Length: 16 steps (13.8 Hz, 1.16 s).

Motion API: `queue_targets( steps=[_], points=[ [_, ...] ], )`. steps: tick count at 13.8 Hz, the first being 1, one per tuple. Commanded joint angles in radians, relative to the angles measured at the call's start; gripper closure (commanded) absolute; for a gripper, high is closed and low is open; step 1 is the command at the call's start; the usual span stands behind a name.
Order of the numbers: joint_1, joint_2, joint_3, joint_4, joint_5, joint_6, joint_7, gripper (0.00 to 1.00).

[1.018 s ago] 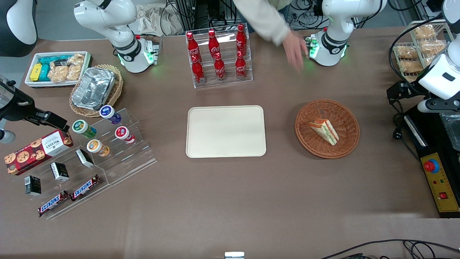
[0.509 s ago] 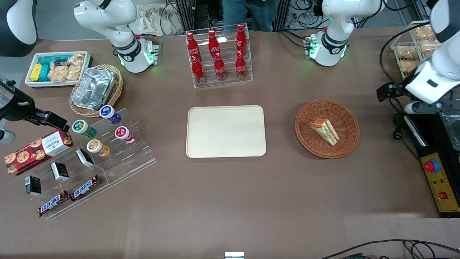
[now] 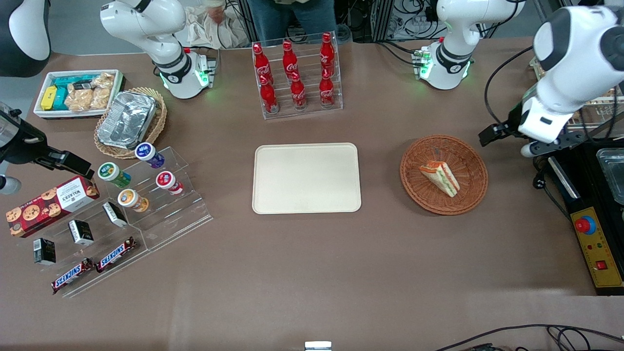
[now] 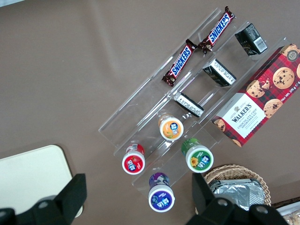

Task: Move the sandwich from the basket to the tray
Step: 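Move the left gripper from rest toward the wicker basket, then lower the open left gripper over the wrapped sandwich in the basket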

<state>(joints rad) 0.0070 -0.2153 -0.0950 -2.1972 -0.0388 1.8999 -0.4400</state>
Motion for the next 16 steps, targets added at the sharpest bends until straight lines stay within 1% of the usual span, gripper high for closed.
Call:
queue_targets(
  steps=[1,4,6,8,10,16],
  points=[
    [-0.047,0.069,-0.012,0.001,0.048,0.041,-0.217,0.00],
    [-0.085,0.172,-0.015,0.005,0.051,0.132,-0.362,0.00],
    [-0.107,0.212,-0.015,0.002,0.053,0.175,-0.429,0.00],
    [-0.107,0.255,-0.015,0.004,0.036,0.211,-0.442,0.00],
    [-0.110,0.299,-0.015,-0.003,0.036,0.231,-0.460,0.00],
    [-0.114,0.329,-0.015,-0.070,0.034,0.350,-0.490,0.01]
  ],
)
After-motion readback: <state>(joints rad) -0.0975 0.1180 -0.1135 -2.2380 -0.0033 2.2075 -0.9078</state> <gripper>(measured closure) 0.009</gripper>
